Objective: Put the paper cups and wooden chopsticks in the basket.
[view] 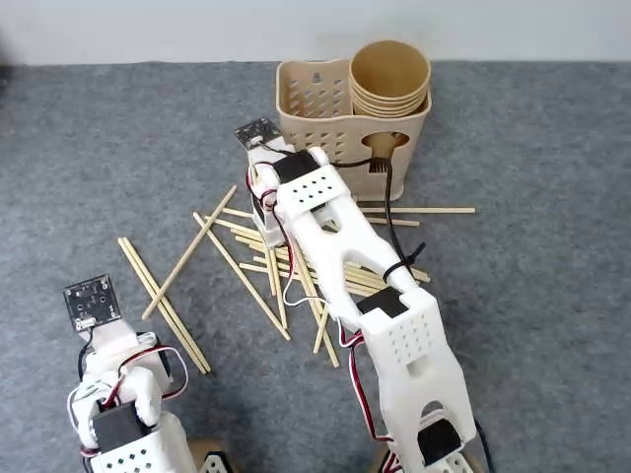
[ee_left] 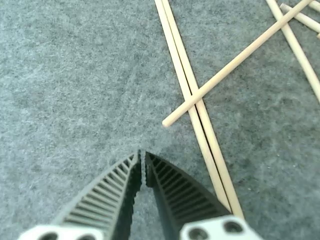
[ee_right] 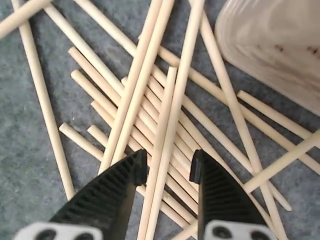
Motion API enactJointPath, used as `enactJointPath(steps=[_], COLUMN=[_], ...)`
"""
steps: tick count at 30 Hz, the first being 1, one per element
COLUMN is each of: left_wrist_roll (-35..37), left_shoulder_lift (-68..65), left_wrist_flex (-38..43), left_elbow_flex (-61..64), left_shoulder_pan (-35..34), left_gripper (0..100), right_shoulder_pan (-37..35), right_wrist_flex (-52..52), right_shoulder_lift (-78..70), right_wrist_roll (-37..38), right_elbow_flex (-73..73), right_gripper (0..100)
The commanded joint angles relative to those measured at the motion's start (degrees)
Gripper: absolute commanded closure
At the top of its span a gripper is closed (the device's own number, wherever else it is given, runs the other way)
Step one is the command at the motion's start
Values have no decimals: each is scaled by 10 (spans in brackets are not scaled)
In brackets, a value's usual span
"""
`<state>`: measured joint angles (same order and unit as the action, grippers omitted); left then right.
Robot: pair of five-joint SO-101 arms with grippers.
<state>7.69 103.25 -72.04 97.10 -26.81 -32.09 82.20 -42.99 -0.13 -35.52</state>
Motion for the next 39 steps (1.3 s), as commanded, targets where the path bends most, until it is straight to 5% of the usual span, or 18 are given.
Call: enactJointPath(steps=[1,9,14,39], left_wrist_roll=[4,4,4,4], left_shoulder_lift=[10,10,10,10], left_wrist_flex=[-4,-4,-4,-4], left_elbow_flex=[-7,-7,-7,-7], left_shoulder_pan=[-4,-4,-4,-4], left_gripper=[988,988,988,988], right_shoulder_pan=[7,7,7,-10], right_wrist_flex=[4,3,7,115], right_shoulder_lift=[-9,-40,-44,166], right_wrist_roll=[7,6,6,6], right_elbow_flex=[-31,-31,-45,-50], right_gripper=[843,854,995,991])
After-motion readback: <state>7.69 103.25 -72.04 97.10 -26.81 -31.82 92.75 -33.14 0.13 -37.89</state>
